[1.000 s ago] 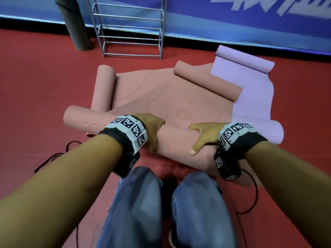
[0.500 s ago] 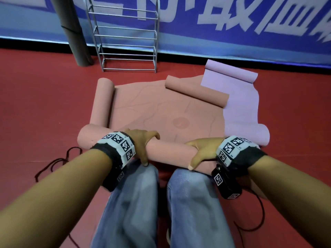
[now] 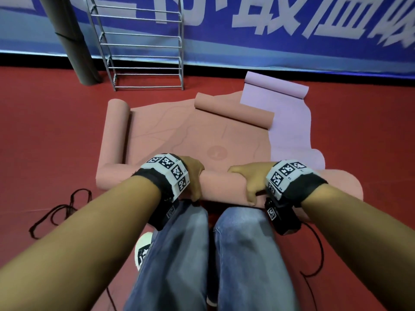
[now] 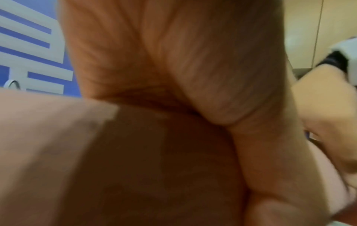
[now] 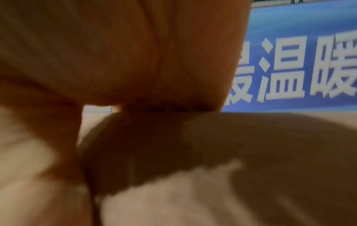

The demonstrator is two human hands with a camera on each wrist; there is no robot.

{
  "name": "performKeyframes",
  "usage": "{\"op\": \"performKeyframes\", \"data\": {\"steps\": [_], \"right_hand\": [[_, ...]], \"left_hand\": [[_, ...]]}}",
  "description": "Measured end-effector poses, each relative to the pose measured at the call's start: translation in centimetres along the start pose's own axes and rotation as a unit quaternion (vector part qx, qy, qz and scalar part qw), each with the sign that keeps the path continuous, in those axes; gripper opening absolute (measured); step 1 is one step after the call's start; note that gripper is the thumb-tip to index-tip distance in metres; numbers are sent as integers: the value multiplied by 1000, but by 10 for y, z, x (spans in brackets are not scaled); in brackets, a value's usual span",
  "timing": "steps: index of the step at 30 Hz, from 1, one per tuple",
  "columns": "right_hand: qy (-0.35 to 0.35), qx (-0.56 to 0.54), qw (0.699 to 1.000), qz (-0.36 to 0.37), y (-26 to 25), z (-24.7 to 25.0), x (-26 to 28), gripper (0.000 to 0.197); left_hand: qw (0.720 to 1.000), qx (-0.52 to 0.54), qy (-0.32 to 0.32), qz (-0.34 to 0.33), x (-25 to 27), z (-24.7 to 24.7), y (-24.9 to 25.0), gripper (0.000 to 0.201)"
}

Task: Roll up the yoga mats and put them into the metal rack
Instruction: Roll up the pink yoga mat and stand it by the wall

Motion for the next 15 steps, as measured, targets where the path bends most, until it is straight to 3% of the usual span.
{"op": "performKeyframes", "data": {"steps": [4, 10, 13, 15], "right_hand": [[-38, -78, 996, 19, -3, -27, -6, 63], [-18, -186, 982, 17, 0, -22, -4, 44], [1, -193, 981, 13, 3, -15, 1, 41], [-10, -175, 984, 18, 4, -19, 5, 44]], "left_hand": [[972, 162, -172, -4, 5, -12, 2, 67], [944, 304, -131, 11, 9, -12, -8, 76], [958, 268, -103, -2, 6, -5, -3, 68], [982, 169, -82, -30, 5, -3, 2, 72]]}}
Point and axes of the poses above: each hand's wrist, its own x-axis away from the middle knuckle, its own z-axis out of the back of the hand, y = z × x, the point moved 2 cm from there along -x, towards the middle knuckle, and after that the axes turned 12 degrees about y, right-handed, at the moved point
